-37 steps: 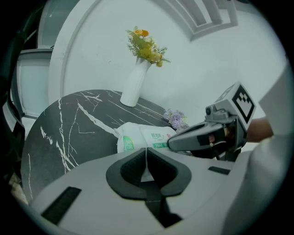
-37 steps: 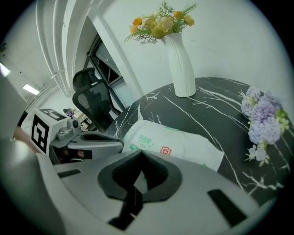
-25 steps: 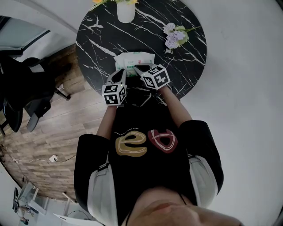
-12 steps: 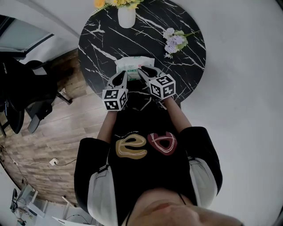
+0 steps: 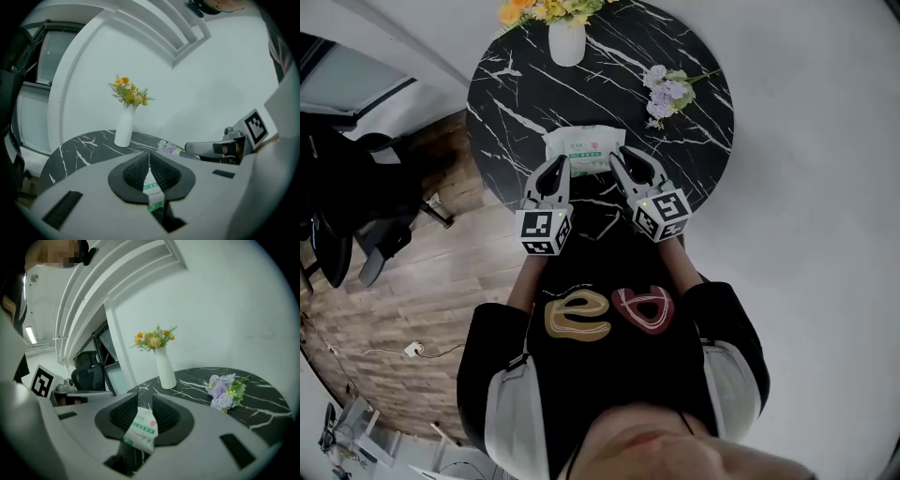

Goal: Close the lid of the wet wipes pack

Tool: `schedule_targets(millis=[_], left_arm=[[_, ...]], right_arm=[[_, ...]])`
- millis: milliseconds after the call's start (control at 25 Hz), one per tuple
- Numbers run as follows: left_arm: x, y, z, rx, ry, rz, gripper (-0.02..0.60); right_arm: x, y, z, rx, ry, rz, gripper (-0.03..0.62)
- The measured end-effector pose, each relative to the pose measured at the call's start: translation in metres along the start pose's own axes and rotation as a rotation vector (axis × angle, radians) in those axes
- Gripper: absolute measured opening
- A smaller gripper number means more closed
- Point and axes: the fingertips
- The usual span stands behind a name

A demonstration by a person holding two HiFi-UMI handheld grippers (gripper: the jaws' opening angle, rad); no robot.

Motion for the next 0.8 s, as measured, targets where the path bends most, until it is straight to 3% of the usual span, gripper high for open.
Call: schedule_targets(millis=[280, 520, 800], left_arm=[[0.023, -0.034, -0.009, 0.081, 0.038, 0.068, 0.025], [0.045, -0.054, -0.011, 0.120, 0.084, 0.152, 0.025], [0.060, -0.064, -0.013, 0.148, 0.123, 0.159, 0.025]], right_arm=[[-0.006, -0.023, -0.025, 0.081, 0.027, -0.090, 0.079], [-0.018, -0.039, -0.036, 0.139, 0.004, -0.090, 0.020], [-0.027, -0.049, -0.040, 0.164, -0.007, -0.104, 0.012]])
Point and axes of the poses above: the fingertips, and each gripper's own axes: z forward along the fingers, x to its right, y out of its underside, and after that the axes turned 10 degrees about y, right-handed
